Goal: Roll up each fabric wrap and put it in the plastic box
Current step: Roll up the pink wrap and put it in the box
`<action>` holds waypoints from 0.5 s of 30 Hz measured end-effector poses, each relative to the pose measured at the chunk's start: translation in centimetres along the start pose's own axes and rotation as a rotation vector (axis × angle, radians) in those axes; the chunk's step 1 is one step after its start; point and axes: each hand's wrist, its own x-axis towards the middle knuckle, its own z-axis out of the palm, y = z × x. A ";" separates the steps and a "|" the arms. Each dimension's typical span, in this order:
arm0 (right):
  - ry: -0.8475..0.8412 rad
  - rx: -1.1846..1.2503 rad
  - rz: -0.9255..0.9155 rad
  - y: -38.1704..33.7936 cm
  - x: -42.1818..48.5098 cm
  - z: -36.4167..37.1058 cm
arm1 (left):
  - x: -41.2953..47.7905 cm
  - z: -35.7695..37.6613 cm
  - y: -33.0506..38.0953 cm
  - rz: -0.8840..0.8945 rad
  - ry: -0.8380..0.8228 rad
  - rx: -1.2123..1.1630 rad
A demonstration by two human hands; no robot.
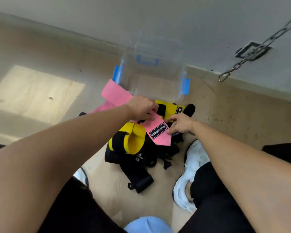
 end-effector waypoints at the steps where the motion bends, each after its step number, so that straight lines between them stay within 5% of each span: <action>1: -0.008 -0.017 -0.028 -0.4 -0.5 -0.1 | -0.7 -0.7 0.2 -0.027 0.025 -0.005; 9: -0.081 -0.040 -0.192 -3.0 -3.7 -0.3 | -9.2 -7.6 0.5 -0.382 0.323 -0.174; 15: 0.121 0.284 -0.384 -6.5 -6.8 0.1 | -15.3 -12.9 1.1 -0.523 0.352 -0.196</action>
